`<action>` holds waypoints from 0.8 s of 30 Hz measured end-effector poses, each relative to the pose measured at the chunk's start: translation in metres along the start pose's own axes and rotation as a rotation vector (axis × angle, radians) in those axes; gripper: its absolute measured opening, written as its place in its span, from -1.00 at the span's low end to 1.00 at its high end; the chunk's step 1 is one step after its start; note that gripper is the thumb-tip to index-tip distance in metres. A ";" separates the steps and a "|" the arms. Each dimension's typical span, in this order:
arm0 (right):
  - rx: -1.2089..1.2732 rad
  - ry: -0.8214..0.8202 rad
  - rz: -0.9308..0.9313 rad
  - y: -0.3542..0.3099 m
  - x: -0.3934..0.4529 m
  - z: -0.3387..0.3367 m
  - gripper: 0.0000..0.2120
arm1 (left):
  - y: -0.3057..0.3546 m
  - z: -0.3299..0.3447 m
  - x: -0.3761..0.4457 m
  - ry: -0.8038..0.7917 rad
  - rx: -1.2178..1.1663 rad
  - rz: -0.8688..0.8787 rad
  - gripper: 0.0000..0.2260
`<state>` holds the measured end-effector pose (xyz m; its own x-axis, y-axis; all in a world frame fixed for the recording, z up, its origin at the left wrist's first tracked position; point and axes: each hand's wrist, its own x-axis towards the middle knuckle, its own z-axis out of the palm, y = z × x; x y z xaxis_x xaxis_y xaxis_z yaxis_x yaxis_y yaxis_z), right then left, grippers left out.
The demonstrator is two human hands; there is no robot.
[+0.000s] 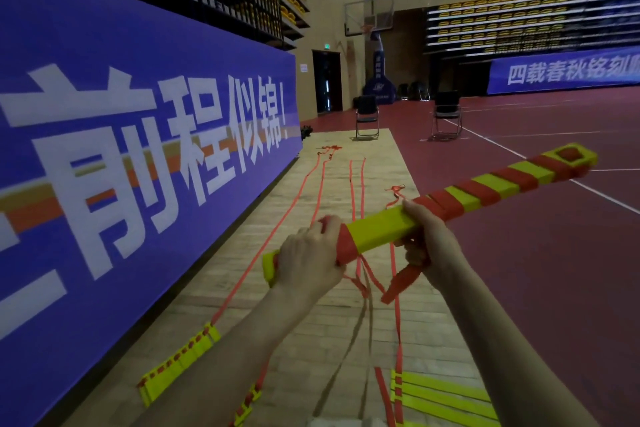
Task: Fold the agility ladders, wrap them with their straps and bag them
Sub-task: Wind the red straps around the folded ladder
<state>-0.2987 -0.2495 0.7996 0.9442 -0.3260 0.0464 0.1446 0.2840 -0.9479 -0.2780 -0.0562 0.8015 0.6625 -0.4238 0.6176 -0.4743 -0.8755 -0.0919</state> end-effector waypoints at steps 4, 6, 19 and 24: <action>0.033 -0.100 -0.196 0.007 -0.003 -0.011 -0.62 | -0.020 -0.016 0.014 -0.666 -0.717 -0.104 -0.57; 0.041 -0.143 -0.238 0.004 -0.001 -0.013 -0.58 | -0.025 -0.021 0.015 -0.791 -1.050 -0.157 -0.60; -0.361 -0.045 0.024 -0.005 -0.007 -0.006 -0.56 | 0.002 -0.015 -0.007 -0.162 0.003 0.062 -0.65; -0.080 0.106 0.006 0.010 -0.004 0.000 -0.78 | 0.004 0.002 -0.014 -0.170 -0.077 -0.022 -0.50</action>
<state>-0.3015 -0.2452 0.7899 0.9078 -0.4192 0.0113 0.1112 0.2146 -0.9703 -0.2880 -0.0537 0.7907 0.7590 -0.4432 0.4769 -0.4967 -0.8678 -0.0159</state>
